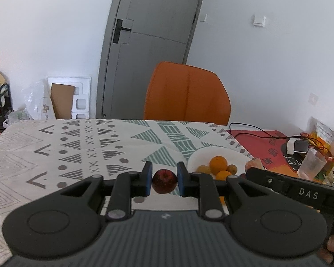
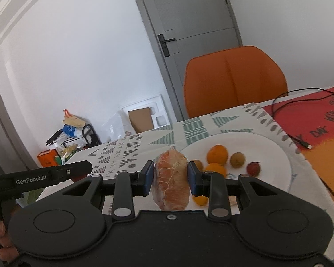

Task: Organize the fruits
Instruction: 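Carry the red fruit and grapefruit segment onto the plate and open both tools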

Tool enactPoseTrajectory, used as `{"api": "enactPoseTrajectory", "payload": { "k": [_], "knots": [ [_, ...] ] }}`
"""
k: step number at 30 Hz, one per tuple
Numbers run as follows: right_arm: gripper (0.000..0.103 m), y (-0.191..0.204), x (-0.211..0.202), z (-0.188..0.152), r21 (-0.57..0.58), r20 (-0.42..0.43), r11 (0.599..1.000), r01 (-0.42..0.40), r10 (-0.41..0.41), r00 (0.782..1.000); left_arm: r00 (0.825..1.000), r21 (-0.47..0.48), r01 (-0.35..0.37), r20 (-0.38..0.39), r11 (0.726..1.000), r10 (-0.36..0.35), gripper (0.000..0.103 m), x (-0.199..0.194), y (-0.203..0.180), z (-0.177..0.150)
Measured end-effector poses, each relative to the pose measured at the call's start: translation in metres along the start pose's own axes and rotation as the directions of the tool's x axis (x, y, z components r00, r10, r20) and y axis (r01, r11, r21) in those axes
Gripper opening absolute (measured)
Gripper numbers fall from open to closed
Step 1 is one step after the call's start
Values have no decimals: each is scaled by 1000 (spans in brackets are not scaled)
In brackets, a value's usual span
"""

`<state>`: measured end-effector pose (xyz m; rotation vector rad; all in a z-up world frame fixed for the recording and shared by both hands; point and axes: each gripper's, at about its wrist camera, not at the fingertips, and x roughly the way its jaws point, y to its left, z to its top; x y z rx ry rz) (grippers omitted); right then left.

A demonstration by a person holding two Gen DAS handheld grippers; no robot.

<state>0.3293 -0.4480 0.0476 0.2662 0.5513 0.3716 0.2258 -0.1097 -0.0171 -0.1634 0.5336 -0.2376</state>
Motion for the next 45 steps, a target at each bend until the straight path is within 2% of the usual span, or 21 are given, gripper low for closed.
{"api": "enactPoseTrajectory", "payload": {
  "k": [22, 27, 35, 41, 45],
  "knots": [
    [31, -92, 12, -2, 136, -16, 988, 75, -74, 997, 995, 52, 48, -87, 997, -43, 22, 62, -52, -10],
    [44, -108, 12, -4, 194, -20, 977, 86, -83, 996, 993, 59, 66, -104, 996, -60, 22, 74, -61, -12],
    [48, -112, 8, -4, 210, -23, 974, 87, -84, 996, 991, 61, 82, -114, 995, -75, 22, 81, -67, -9],
    [49, -107, 6, -4, 206, -26, 975, 83, -79, 997, 994, 58, 68, -85, 996, -63, 25, 70, -66, -3],
    [53, -100, 1, 0, 197, -18, 977, 84, -82, 996, 995, 32, 64, -84, 997, -61, 26, 61, -57, -3]
  ]
}}
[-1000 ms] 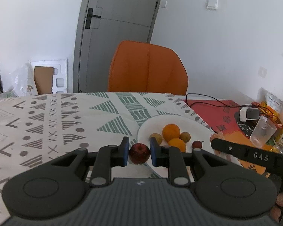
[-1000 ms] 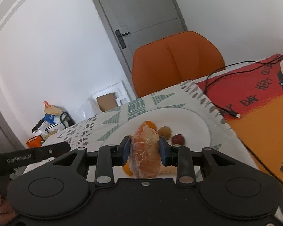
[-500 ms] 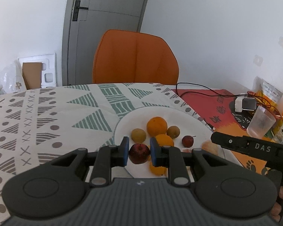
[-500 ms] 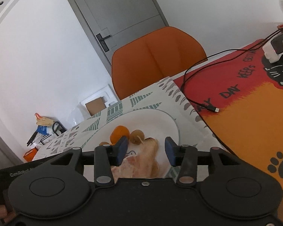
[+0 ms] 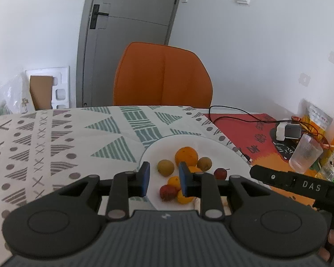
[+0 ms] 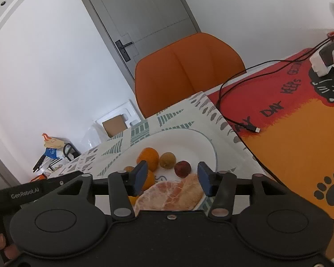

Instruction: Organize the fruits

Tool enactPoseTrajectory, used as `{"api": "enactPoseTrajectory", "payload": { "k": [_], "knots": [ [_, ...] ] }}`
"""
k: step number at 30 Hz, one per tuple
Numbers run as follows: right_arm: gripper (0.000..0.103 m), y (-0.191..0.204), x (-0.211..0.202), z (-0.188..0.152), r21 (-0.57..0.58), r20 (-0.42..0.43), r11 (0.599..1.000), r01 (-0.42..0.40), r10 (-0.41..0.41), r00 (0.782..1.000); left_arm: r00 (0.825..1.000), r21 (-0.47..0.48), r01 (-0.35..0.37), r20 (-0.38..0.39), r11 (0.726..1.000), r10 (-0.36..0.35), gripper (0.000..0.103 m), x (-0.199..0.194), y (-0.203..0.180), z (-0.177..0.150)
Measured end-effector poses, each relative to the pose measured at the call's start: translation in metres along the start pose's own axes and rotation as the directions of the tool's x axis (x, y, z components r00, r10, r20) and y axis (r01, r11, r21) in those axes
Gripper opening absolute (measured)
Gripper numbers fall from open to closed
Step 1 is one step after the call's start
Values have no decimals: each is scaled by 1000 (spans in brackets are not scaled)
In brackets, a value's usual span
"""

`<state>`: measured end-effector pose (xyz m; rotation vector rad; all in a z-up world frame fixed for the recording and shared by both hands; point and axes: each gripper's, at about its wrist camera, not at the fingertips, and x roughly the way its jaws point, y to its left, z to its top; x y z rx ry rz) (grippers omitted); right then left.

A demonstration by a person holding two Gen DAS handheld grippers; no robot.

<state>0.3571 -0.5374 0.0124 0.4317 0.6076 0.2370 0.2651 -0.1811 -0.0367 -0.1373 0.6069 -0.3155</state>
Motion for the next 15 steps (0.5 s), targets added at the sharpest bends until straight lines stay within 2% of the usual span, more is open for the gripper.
{"api": "enactPoseTrajectory", "payload": {
  "k": [2, 4, 6, 8, 10, 13, 15],
  "knots": [
    [56, 5, -3, 1, -8, 5, 1000, 5, -5, 1000, 1000, -8, 5, 3, 1000, -5, 28, -6, 5, -1],
    [59, 12, -5, 0, -22, 9, 1000, 11, -11, 1000, 1000, -13, 11, 3, 1000, -11, 34, -12, 10, 1],
    [61, 18, -5, -2, -30, 11, 999, 20, -20, 1000, 1000, -30, 16, 23, 999, -15, 49, -19, 17, 3],
    [61, 24, -4, -4, -41, 6, 999, 21, -20, 1000, 999, -22, 0, 41, 1000, 1, 59, -26, 21, 4],
    [63, 29, -4, -6, -45, 1, 999, 20, -20, 1000, 999, -12, -22, 45, 1000, 23, 61, -30, 24, 5],
    [73, 37, -11, -7, -49, 5, 999, 5, -5, 1000, 998, -33, -41, 38, 999, 42, 69, -39, 31, 6],
    [77, 42, -16, -6, -61, 12, 998, -4, 5, 1000, 997, -51, -59, 53, 997, 62, 81, -48, 35, 5]
  ]
}}
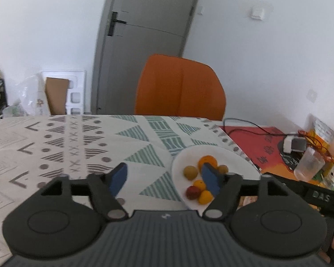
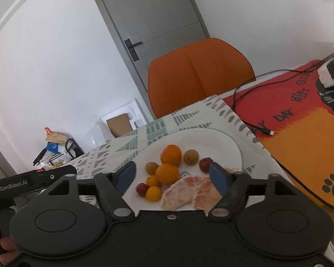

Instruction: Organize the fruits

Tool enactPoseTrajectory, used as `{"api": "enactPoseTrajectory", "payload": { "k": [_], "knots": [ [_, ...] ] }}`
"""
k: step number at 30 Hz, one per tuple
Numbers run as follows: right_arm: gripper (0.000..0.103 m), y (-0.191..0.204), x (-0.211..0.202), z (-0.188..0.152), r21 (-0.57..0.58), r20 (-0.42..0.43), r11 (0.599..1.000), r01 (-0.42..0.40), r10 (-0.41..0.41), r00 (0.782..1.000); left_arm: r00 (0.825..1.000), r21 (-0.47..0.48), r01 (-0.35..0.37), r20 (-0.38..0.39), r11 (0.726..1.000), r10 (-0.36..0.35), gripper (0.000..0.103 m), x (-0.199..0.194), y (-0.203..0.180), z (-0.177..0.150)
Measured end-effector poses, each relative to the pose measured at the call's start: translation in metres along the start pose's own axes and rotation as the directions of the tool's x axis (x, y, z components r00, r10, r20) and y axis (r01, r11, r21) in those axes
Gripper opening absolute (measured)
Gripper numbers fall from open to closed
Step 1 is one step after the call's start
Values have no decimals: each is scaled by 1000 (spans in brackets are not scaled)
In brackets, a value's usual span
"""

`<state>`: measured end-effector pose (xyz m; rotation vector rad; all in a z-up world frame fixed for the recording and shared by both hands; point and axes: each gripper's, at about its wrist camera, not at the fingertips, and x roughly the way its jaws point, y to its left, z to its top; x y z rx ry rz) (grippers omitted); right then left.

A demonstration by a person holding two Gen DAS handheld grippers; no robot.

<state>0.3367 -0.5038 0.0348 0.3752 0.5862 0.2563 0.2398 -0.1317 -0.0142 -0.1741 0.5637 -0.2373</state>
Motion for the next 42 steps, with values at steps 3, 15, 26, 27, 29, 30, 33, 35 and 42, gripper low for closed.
{"api": "enactPoseTrajectory", "payload": {
  "k": [3, 15, 26, 27, 29, 30, 33, 35, 42],
  "knots": [
    [81, 10, -6, 0, -25, -5, 1000, -15, 15, 1000, 999, -14, -37, 26, 999, 38, 86, -15, 7, -2],
    [103, 50, -26, -4, -89, -13, 993, -72, 71, 997, 987, -2, -144, 72, 990, 144, 100, -69, 27, 1],
    [103, 80, -50, -5, -157, -26, 981, -114, 111, 993, 985, 2, -159, 68, 987, 159, 103, -106, 40, 3],
    [103, 82, -52, -4, -162, -26, 980, -115, 113, 993, 984, 3, -163, 72, 987, 162, 103, -109, 41, 4],
    [103, 87, -57, -4, -173, -23, 978, -119, 116, 993, 982, 10, -172, 83, 985, 171, 103, -116, 42, 4],
    [103, 88, -58, -4, -177, -22, 977, -120, 118, 993, 981, 12, -177, 87, 984, 176, 103, -120, 43, 4],
    [103, 95, -63, -4, -189, -21, 974, -123, 121, 992, 979, 2, -182, 96, 983, 181, 103, -131, 48, 4],
    [103, 99, -66, -5, -200, -23, 971, -128, 126, 992, 976, -7, -192, 101, 981, 192, 103, -138, 53, 4],
    [103, 109, -75, -11, -248, -38, 958, -146, 141, 989, 970, -40, -217, 105, 975, 220, 103, -156, 67, -5]
  ]
}}
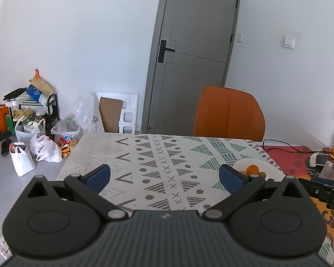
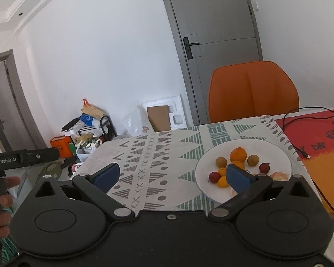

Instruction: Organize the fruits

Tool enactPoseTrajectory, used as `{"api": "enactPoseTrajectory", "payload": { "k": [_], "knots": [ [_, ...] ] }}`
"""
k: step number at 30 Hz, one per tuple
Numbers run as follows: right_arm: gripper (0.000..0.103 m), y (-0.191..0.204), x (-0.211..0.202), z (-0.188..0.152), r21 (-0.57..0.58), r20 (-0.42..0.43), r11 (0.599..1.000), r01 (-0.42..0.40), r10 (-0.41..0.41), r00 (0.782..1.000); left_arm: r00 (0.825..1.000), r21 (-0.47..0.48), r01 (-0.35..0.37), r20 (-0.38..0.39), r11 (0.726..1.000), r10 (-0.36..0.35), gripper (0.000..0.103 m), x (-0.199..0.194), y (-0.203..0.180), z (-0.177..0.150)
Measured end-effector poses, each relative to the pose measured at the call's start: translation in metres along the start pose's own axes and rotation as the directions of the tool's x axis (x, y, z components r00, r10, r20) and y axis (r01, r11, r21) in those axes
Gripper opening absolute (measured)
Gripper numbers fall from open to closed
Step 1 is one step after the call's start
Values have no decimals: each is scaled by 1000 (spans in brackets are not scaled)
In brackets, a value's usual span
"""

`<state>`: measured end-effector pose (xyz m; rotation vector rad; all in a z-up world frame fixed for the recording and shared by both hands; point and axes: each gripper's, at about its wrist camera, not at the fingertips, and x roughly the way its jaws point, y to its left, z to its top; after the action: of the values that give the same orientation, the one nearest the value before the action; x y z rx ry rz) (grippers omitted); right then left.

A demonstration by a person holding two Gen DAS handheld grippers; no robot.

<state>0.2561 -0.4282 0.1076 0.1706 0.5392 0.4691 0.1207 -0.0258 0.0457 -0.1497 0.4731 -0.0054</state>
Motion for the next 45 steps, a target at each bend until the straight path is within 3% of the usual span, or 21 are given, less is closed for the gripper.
{"api": "enactPoseTrajectory", "payload": {
  "k": [22, 45],
  "knots": [
    [103, -17, -27, -33, 13, -22, 999, 39, -39, 999, 999, 7, -46, -15, 999, 46, 103, -23, 30, -29],
    [103, 3, -28, -45, -27, -57, 1000, 12, -13, 998, 999, 27, -28, -34, 999, 29, 103, -28, 29, -51]
  ]
}}
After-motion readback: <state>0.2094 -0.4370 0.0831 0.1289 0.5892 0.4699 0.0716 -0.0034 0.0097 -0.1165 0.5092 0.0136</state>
